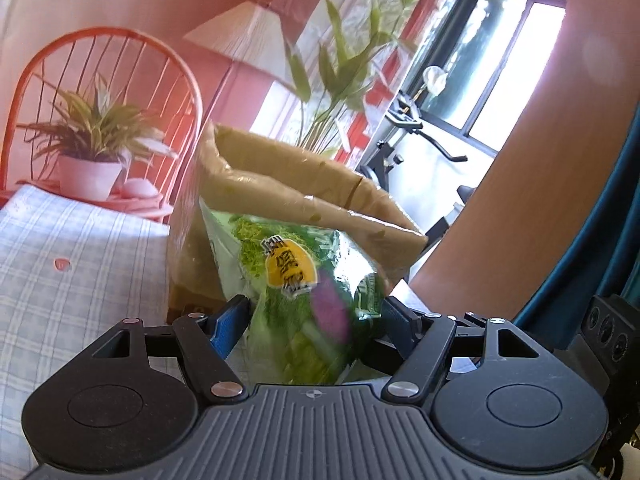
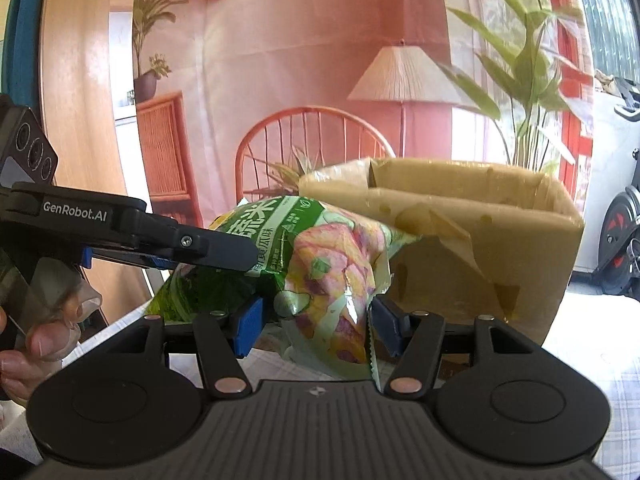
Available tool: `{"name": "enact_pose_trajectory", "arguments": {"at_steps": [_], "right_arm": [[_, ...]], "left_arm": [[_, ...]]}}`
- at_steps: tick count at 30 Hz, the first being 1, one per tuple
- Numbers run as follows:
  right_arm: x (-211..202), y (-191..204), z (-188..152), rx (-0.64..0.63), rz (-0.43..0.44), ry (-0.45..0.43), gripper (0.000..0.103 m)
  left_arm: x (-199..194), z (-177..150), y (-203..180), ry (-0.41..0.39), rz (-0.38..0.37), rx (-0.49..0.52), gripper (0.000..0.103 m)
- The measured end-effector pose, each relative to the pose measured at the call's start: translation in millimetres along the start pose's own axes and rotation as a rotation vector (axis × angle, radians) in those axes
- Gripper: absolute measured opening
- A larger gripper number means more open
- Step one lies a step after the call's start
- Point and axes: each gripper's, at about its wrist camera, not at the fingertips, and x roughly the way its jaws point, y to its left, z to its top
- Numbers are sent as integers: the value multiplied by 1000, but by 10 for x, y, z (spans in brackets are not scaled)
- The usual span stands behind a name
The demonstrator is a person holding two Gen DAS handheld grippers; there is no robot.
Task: Organize snacks
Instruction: 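Lift the green bag with both tools up over the box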
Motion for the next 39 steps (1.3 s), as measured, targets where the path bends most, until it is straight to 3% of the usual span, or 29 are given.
{"name": "enact_pose_trajectory", "arguments": {"at_steps": [4,7,11,15,20,25,29,39], "right_arm": [[-53,106,29,-26,36,-15,57],[28,206,-19,-71,34,14,57],[179,102,-229,-15,36,89,57],[230,7,-465,27,54,161,57],[297,26,-654,7,125,225,58],[365,36,-732,8,164,265,64],[419,99,-733,-1,191,274,69],[628,253,-851,-6,254,339,80]], "left_arm": [[22,-34,-91,19,-46,21,64],[154,-138,-96,51,7,51,64],[236,-259,193,91,42,-35,64],[61,-338,424,98,82,-69,67],[-213,-500,629,120,154,-114,76],[-345,-753,853,171,200,-207,77],[-264,-905,963,224,200,-257,77],[-64,-1055,1044,288,153,-258,83]]}}
